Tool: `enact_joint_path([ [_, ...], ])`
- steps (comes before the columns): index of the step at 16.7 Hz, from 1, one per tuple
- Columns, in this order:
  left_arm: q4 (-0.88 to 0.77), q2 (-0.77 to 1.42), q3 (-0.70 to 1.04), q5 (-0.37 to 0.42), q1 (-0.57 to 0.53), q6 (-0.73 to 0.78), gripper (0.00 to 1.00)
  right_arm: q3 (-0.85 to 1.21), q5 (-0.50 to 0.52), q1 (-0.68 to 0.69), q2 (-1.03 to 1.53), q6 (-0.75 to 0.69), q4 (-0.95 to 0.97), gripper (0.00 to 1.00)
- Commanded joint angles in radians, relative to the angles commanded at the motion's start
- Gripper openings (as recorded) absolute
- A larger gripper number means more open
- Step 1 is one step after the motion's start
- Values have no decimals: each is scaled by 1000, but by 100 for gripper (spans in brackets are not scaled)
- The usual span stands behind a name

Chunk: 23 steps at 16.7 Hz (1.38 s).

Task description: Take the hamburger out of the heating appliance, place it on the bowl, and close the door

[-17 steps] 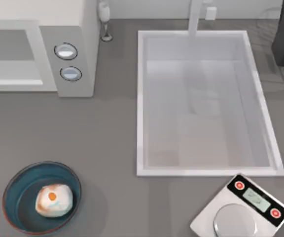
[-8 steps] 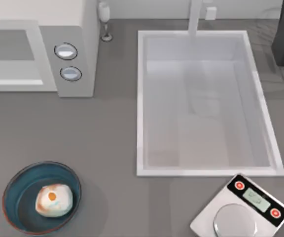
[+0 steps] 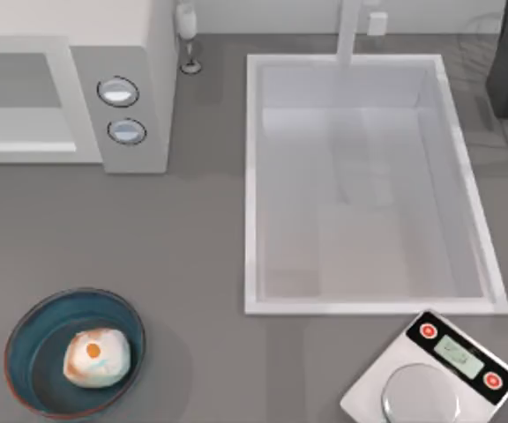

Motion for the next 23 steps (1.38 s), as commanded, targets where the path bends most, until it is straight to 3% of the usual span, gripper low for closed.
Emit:
enact_joint_path([
  [7,37,-7,-41,-4,-13,-10,0,0,0,0,0,0,0,100],
  [15,195,-275,-381,-75,-158,-171,0,0,0,0,0,0,0,100],
  [23,227,-339,-451,-107,-209,-229,0,0,0,0,0,0,0,100],
])
